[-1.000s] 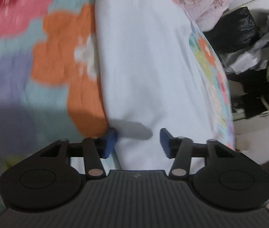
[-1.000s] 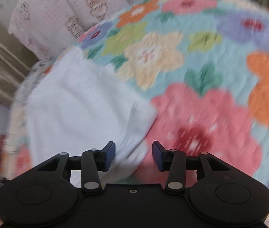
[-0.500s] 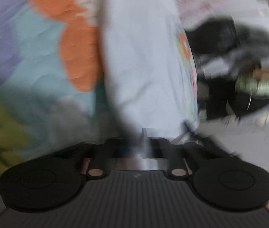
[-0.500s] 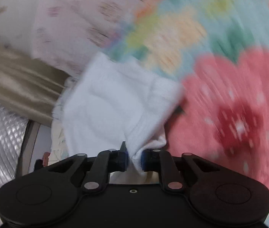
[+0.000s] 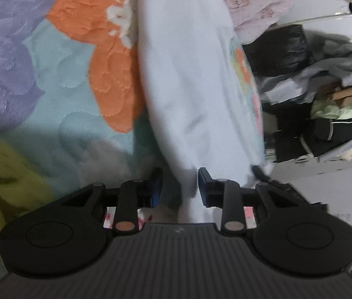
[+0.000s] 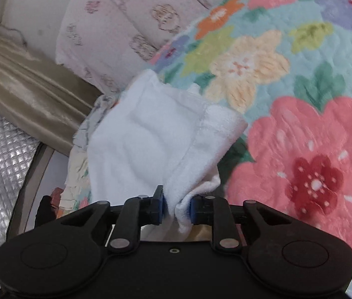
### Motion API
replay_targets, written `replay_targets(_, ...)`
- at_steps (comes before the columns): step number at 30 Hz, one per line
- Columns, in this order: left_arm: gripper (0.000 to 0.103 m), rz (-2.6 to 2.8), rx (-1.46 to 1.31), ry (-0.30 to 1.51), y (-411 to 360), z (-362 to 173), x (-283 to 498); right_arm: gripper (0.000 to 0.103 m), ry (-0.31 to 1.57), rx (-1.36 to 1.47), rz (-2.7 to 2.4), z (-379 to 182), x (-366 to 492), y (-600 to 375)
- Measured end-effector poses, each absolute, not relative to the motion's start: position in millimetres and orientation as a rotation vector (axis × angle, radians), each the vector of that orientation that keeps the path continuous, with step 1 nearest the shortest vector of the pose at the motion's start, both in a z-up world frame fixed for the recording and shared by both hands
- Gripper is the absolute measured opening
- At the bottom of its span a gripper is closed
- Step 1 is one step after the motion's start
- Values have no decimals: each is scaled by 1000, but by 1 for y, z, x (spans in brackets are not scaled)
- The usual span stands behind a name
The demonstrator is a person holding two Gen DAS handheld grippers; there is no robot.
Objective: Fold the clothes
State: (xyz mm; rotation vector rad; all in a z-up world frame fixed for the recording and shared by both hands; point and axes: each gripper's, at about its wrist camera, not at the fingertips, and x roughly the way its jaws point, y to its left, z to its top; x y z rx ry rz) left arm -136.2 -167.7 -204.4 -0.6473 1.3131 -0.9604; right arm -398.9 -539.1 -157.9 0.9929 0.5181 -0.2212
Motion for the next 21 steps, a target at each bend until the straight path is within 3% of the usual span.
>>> replay_targets(6, 43, -1000, -599, 1257, -175, -193, -135, 43, 504, 1042, -228, -162, -406, -546)
replay_targets(10, 51, -903, -474, 1164, -181, -182, -140, 44, 518, 980, -319, -156, -408, -544)
replay_targets(16, 60, -997, -527, 1256, -202, -193, -147, 49, 578, 1059, -224, -180, -392, -549)
replay_targets(17, 54, -1007, -571, 1277, -203, -198, -147, 49, 603, 1041, -205, -182, -386, -548)
replay_targets(18, 43, -999, -602, 1299, -207, -202, -146, 38, 628, 1024, -186, -184, -380, -547)
replay_targets(19, 13, -995, -604, 1318, -212, -202, -146, 29, 624, 988, -178, -179, -378, -544)
replay_targets(21, 5, -991, -586, 1323, -223, -196, -148, 20, 616, 916, -161, -168, -373, -539)
